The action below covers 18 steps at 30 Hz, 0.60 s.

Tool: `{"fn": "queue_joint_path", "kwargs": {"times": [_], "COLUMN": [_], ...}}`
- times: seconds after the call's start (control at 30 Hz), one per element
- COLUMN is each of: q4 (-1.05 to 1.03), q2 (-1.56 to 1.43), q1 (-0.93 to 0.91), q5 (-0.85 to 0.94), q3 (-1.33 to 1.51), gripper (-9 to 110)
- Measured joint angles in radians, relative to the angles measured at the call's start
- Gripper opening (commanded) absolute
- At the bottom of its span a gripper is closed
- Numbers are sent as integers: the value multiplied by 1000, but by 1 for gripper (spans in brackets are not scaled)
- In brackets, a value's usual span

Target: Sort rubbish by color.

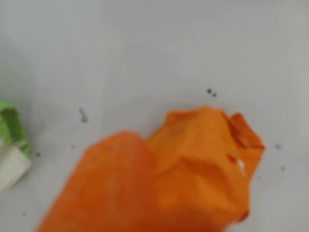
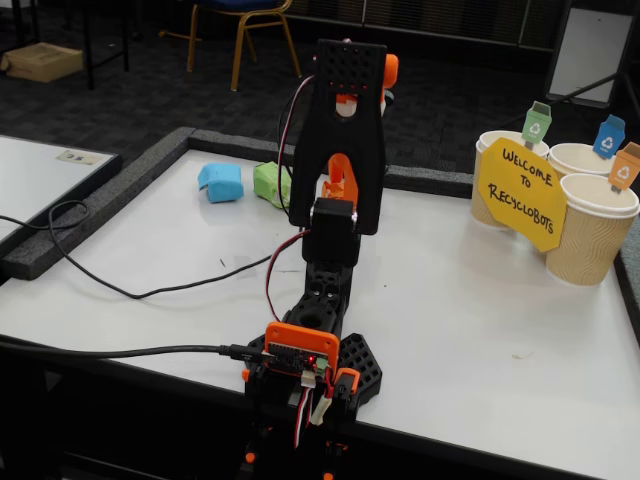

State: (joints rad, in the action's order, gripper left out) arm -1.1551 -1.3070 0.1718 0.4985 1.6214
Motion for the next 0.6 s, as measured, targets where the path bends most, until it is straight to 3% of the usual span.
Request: {"fn": "queue_joint_path", "kwargs": {"times": [0.13,0.37,0.6], "q4": [38,49,-97], "q2": [0,0,9], "q1": [-2,-2,-12], "q5": [0,0,0], "q3": [37,40,-49], "gripper": [0,0,0]}}
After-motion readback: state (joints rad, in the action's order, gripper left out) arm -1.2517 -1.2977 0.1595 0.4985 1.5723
